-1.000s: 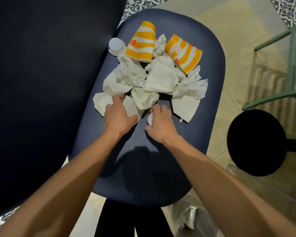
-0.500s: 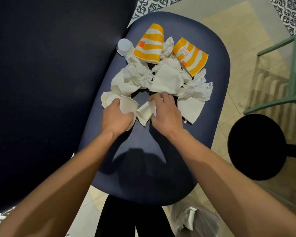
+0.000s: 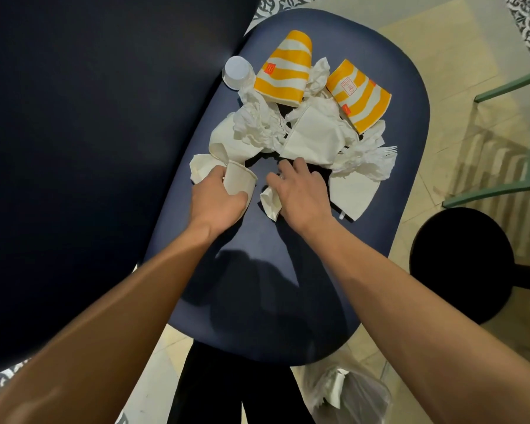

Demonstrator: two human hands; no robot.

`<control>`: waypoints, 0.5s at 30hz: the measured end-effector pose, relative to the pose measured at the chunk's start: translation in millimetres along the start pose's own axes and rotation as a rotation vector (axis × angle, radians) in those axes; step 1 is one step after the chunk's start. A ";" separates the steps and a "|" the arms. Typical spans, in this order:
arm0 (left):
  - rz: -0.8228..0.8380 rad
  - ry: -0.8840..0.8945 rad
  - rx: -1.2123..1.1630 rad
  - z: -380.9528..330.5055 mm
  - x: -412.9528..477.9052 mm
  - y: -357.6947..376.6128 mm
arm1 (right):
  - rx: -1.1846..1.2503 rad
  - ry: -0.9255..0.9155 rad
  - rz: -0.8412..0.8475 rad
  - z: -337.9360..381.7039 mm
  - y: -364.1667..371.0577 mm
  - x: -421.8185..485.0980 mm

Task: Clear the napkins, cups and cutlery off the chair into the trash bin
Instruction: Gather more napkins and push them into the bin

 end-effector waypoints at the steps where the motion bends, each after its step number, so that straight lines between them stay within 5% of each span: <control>1: -0.002 -0.001 0.000 0.1 0.1 0.4 | 0.002 0.001 -0.007 -0.8 0.0 -0.2; 11: -0.001 0.046 0.036 -6.1 -7.4 1.1 | 0.123 0.093 -0.040 -20.2 -4.3 -13.7; 15: -0.022 0.094 0.049 -14.2 -15.0 0.5 | 0.398 0.356 -0.097 -40.7 -12.9 -33.2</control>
Point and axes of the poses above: each hand's wrist, its own x-axis towards the middle knuckle, its own y-axis out of the palm, z = x × y, the point moved 9 cm from there along x, towards the middle knuckle, and after that the axes turned 13 degrees about -z, right-handed, at the moved point
